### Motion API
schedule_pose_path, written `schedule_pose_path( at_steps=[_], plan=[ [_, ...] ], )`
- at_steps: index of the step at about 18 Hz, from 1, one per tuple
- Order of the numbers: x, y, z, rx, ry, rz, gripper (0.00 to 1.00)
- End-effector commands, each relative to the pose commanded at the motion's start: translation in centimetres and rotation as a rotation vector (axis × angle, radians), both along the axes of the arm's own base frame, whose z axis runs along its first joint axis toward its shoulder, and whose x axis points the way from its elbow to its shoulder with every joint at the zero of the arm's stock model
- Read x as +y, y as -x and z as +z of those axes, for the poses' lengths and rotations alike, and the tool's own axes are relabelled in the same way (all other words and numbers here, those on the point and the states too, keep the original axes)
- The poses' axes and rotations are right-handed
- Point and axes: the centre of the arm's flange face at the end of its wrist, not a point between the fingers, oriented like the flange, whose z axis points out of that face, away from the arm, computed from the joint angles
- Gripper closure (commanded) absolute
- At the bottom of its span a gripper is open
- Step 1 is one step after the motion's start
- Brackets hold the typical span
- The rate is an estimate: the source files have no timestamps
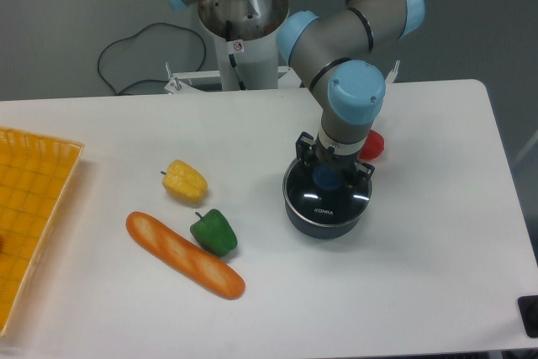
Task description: Open the lid
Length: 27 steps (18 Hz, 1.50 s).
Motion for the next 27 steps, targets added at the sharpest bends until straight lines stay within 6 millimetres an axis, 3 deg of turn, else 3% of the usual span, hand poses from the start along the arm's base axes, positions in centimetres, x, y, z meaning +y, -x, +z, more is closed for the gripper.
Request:
schedule_pose_path(
  at_steps=[8, 18, 27],
  plan=[
    [0.3, 1.1, 1.9, 0.033, -0.024, -0.13, 0.41],
    [0.1, 2.2, 2.7, 0.056, -0.041, -0.293, 0.41],
    [-0.4, 2.3, 3.1, 0.057, -0.049, -0.287, 0.41]
  ],
)
